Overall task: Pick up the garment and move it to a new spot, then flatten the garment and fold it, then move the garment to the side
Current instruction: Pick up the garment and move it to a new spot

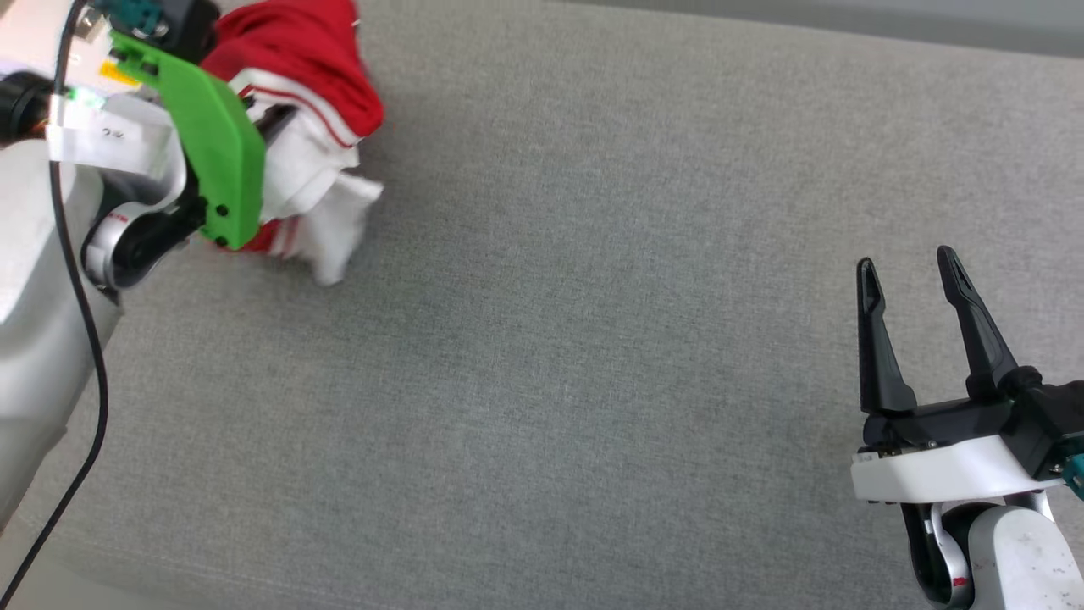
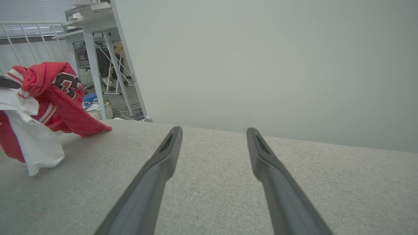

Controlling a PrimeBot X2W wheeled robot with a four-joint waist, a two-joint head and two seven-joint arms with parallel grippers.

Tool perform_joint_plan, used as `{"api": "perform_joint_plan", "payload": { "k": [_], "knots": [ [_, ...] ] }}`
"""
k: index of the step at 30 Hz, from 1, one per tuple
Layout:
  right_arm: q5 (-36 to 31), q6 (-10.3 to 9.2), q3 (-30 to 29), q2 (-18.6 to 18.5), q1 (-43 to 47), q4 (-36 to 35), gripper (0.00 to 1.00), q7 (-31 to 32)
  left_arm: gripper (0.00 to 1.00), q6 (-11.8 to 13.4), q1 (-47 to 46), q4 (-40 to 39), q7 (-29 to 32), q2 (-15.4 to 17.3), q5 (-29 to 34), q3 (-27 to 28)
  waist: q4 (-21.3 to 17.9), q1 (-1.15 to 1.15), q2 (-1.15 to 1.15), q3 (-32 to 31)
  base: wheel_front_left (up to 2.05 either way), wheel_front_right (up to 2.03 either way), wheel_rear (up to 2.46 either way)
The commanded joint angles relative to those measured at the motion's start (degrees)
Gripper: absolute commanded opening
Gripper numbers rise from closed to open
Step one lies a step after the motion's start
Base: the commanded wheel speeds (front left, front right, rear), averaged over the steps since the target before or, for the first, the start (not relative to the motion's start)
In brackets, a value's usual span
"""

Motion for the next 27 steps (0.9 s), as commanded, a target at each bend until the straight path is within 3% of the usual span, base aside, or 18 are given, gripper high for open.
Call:
{"api": "perform_joint_plan", "payload": {
  "k": [1,11,21,27],
  "knots": [
    [0.7,-0.05,0.0,-0.1,0.8,0.1,1.00,-0.3,0.00,-0.2,-1.4,-1.5,-0.4,-0.1,0.5,-0.7,-0.9,0.00,0.00,-2.5,0.00,0.00,0.00],
    [4.2,-0.05,-0.4,-0.1,0.9,0.5,1.00,-0.3,0.00,-0.2,-5.0,-8.8,-2.0,-5.5,3.0,-6.7,-8.7,0.00,0.00,-3.5,0.00,0.00,0.00],
    [6.7,-0.05,-0.7,-0.1,0.4,0.5,1.00,-0.3,0.00,-0.2,-6.3,-5.1,-7.2,-15.4,3.6,-16.0,-19.1,0.00,0.00,-1.2,0.00,0.00,0.00],
    [7.5,-0.05,-1.4,-0.1,0.0,0.6,1.00,-0.3,0.00,-0.2,-7.5,1.6,-13.4,-24.0,4.5,-22.7,-22.4,0.00,0.00,0.8,0.00,0.00,0.00]
  ]
}}
